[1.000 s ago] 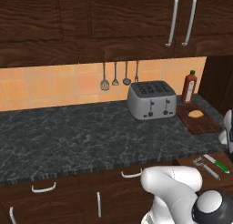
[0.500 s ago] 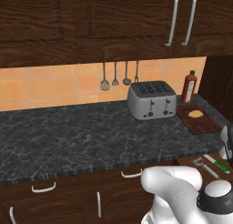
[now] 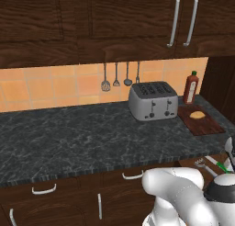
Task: Place the appropriate cutting tool for cutting the potato skin on the cutting board.
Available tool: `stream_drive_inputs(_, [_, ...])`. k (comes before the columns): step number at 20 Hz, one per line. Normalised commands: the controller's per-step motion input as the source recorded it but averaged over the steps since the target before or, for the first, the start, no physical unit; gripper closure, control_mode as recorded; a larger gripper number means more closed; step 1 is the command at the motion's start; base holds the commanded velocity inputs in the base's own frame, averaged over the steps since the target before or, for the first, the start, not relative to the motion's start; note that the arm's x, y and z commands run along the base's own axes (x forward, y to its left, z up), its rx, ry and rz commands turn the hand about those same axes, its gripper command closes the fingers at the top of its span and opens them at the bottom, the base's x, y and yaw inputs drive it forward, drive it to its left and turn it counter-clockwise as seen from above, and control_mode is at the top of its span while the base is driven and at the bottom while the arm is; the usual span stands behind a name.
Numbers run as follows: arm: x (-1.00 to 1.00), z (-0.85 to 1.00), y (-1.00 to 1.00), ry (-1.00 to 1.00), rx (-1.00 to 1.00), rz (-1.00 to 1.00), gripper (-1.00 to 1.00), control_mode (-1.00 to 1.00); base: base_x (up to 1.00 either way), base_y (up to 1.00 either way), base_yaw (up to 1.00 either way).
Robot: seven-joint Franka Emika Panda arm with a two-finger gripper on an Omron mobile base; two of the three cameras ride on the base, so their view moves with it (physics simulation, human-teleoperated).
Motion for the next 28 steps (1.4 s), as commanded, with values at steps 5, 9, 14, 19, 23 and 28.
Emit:
stream_drive_inputs(5, [-0.23,-0.30,0.00,-0.01,0.00,0.00,-1.00,-1.00,0.00,0.00,0.00])
stream_drive_inputs(9, [-0.21,-0.12,0.00,0.00,0.00,0.00,-1.00,-1.00,0.00,0.00,0.00])
stream_drive_inputs(14, [-0.45,0.00,0.00,0.00,0.00,0.01,-1.00,-1.00,0.00,0.00,0.00])
stream_drive_inputs(19, [-0.36,0.00,0.00,0.00,0.00,0.04,-1.00,-1.00,0.00,0.00,0.00])
stream_drive_inputs(23, [-0.06,0.34,-0.01,0.00,0.00,0.08,-1.00,-1.00,0.00,0.00,0.00])
stream_drive_inputs(28, [0.28,0.21,0.00,-0.01,0.00,0.10,-1.00,-1.00,0.00,0.00,0.00])
